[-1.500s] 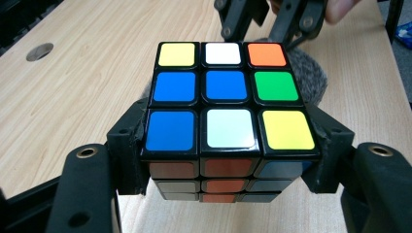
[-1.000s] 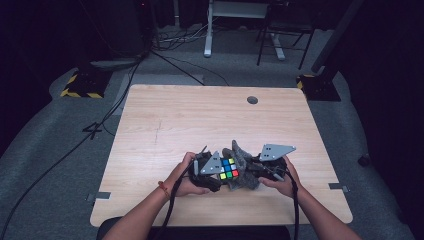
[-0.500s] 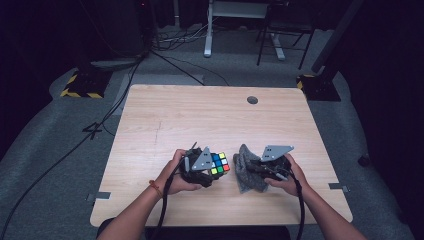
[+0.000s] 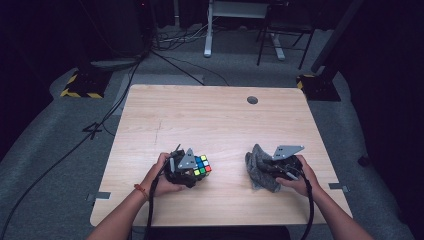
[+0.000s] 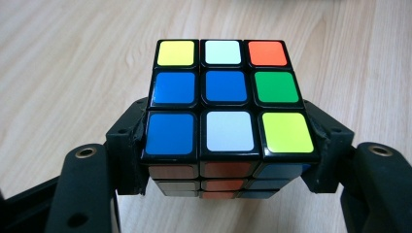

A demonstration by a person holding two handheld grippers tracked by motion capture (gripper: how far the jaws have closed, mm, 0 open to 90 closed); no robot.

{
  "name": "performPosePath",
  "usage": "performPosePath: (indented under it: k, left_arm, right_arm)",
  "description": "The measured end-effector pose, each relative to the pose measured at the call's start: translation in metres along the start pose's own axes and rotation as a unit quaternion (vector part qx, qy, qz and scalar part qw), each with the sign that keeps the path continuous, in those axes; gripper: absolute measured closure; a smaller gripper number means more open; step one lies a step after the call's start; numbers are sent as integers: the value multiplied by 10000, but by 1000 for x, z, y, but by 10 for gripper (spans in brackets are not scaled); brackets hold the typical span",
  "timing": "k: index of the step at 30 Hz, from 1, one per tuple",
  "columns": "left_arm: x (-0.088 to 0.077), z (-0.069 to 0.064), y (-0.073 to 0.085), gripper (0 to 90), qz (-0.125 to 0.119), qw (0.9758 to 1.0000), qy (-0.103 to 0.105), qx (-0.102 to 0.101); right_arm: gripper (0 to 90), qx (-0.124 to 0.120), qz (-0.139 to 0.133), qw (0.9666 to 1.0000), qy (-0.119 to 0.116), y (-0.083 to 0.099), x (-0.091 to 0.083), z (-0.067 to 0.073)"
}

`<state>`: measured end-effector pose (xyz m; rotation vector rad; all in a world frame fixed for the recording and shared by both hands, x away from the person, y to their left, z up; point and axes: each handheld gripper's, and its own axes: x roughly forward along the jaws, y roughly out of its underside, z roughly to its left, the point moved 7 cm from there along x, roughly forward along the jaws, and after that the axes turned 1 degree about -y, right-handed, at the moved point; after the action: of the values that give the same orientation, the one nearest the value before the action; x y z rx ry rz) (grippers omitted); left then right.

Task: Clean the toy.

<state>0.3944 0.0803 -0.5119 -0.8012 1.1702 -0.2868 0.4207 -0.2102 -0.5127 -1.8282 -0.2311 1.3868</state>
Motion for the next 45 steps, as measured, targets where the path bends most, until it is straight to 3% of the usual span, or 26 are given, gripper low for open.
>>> performPosePath:
  k: [6, 12, 18, 23, 26, 30, 36, 40, 45]
  left_arm:
    - [2, 1, 9, 336, -35, 9997, 139, -190]
    - [5, 5, 16, 334, -9, 9995, 189, -253]
    - [7, 12, 22, 333, -98, 9982, 279, -515]
    - [10, 13, 24, 326, -194, 9955, 453, -806]
    - [11, 12, 27, 315, -101, 9951, 450, -879]
    - [15, 9, 29, 290, 126, 9964, 353, -763]
    - [10, 10, 27, 221, 134, 9962, 247, -829]
    - [3, 7, 27, 172, 281, 9978, 70, -593]
    - [-7, 6, 24, 161, 198, 9979, 25, -623]
  right_arm:
    - [700, 68, 68, 10000, -6, 9, 5, -1]
    - [683, 77, 78, 9999, -49, 11, 9, 0]
    - [637, 133, 74, 9999, -61, 13, 15, -3]
    - [587, 296, -17, 9995, -114, 14, 20, -7]
    - [549, 303, -56, 9995, -111, 14, 22, -8]
    - [459, 357, -66, 9993, -47, 14, 22, -11]
    - [374, 273, -63, 9996, 66, 12, 19, -13]
    - [333, 279, -24, 9996, 83, 9, 12, -11]
    - [318, 227, -112, 9996, 104, 5, 1, -10]
